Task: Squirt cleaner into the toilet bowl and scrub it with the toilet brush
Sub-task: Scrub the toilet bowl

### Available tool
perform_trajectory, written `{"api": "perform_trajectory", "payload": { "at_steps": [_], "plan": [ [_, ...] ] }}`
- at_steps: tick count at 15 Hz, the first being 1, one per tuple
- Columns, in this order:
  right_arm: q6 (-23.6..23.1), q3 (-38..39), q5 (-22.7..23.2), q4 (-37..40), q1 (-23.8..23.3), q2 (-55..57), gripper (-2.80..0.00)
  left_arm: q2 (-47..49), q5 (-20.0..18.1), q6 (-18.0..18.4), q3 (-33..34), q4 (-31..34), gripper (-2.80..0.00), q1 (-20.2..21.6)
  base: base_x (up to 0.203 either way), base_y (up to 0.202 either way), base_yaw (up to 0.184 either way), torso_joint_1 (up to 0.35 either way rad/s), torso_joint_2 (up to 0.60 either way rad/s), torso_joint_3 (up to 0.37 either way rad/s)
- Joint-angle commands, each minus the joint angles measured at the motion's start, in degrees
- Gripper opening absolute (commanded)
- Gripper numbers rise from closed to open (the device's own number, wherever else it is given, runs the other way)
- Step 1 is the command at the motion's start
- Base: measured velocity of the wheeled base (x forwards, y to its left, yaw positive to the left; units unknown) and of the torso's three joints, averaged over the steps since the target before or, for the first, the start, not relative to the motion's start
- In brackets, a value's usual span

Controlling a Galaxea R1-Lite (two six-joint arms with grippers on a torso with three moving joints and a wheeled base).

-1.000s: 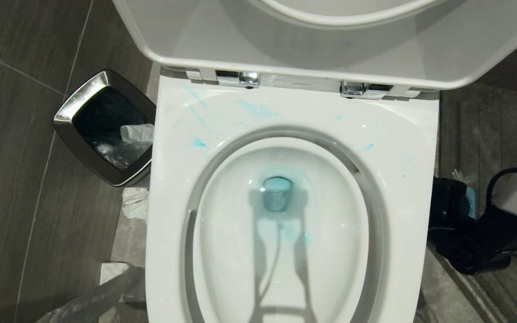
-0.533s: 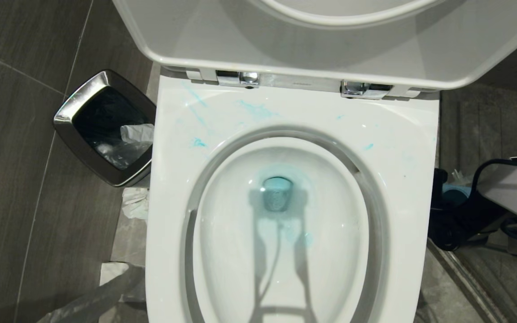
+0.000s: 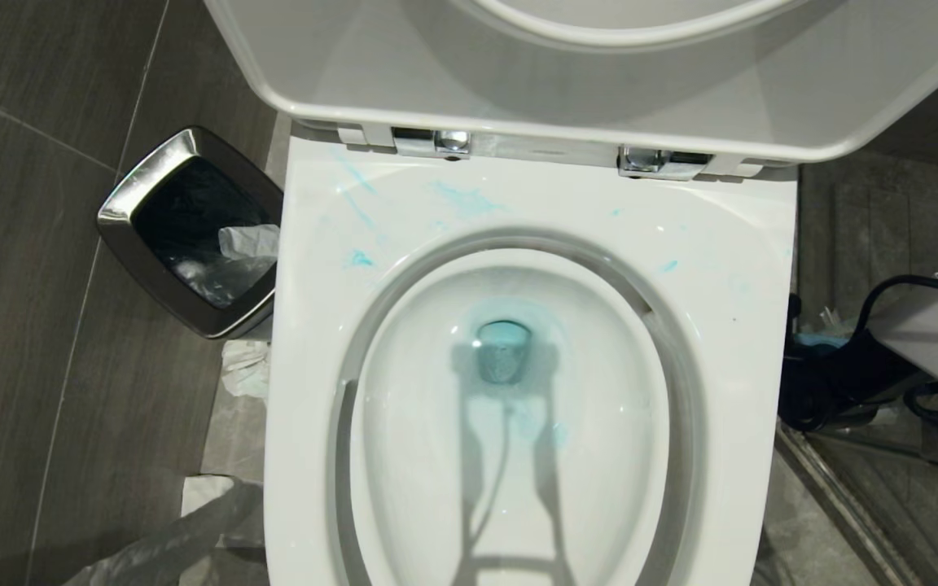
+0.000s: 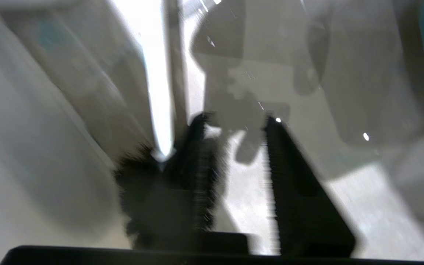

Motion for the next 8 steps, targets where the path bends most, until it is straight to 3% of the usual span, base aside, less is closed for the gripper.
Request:
{"api": "perform_trajectory", "payload": {
  "at_steps": [1, 2, 4, 8],
  "plan": [
    [0.31, -1.4, -0.04, -0.18, -0.07, 0.14, 0.0, 0.02, -0.03, 0.02, 0.44, 0.01, -2.8, 0.01, 0.0, 0.0, 0.0, 0.0, 0.0, 0.0],
    [0.64, -2.54, -0.04, -0.13, -0.13, 0.42, 0.0, 0.02, -0.03, 0.02, 0.44, 0.01, -2.8, 0.01, 0.0, 0.0, 0.0, 0.0, 0.0, 0.0],
    [6.11, -6.93, -0.12, 1.22, -0.41, 1.24, 0.0, 0.02, -0.03, 0.02, 0.44, 0.01, -2.8, 0.01, 0.0, 0.0, 0.0, 0.0, 0.0, 0.0],
    [9.36, -15.29, -0.36, 8.2, -0.39, 4.74, 0.0, 0.02, -0.11, 0.11, 0.44, 0.01, -2.8, 0.01, 0.0, 0.0, 0.0, 0.0, 0.0, 0.0]
  ]
}}
